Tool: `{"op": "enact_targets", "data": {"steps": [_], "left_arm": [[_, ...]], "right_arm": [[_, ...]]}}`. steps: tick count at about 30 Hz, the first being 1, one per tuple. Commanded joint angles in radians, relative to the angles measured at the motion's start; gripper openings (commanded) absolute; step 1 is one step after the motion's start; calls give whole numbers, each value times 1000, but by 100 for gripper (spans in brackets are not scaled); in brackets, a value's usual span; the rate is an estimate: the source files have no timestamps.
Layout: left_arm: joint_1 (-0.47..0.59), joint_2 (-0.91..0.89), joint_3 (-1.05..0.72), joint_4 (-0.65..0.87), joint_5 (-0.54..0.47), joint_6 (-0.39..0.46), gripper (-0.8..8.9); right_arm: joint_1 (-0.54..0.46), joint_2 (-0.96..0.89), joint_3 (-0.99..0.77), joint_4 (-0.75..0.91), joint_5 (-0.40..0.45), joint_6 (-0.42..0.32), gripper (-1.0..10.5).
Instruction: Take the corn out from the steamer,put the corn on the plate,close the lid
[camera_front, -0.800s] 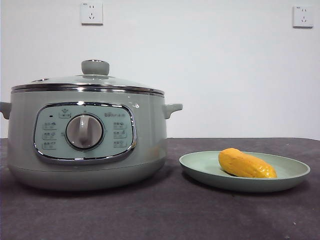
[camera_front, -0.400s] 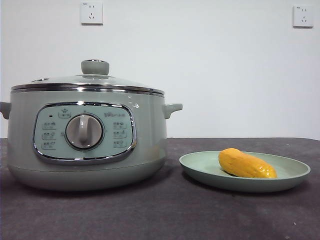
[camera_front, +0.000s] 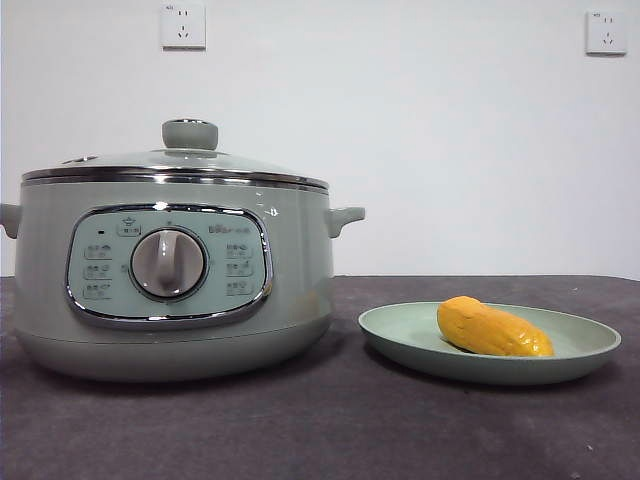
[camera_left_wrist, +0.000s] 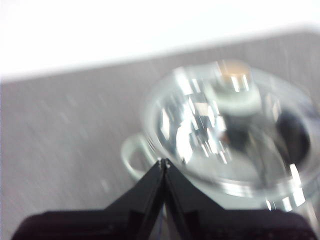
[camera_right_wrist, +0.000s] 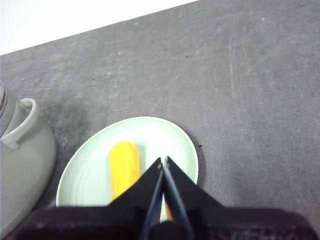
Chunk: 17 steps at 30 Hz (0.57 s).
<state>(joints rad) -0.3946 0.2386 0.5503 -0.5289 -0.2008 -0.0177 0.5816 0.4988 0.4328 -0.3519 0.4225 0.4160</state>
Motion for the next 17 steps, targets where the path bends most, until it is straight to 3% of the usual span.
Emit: {"op": "enact_targets", "data": {"steps": [1, 8, 12, 17], "left_arm": [[72, -81, -68, 92, -5, 43, -3], [255, -175, -328, 335, 51, 64, -3], [307, -216, -441, 362, 106, 47, -3], [326, -230, -520, 357, 104, 18, -3]], "right_arm": [[0, -2, -2, 3, 3, 12, 3], [0, -2, -2, 2, 3, 13, 3], [1, -2, -2, 2, 3, 12, 3], [0, -2, -2, 3, 3, 12, 3]]}}
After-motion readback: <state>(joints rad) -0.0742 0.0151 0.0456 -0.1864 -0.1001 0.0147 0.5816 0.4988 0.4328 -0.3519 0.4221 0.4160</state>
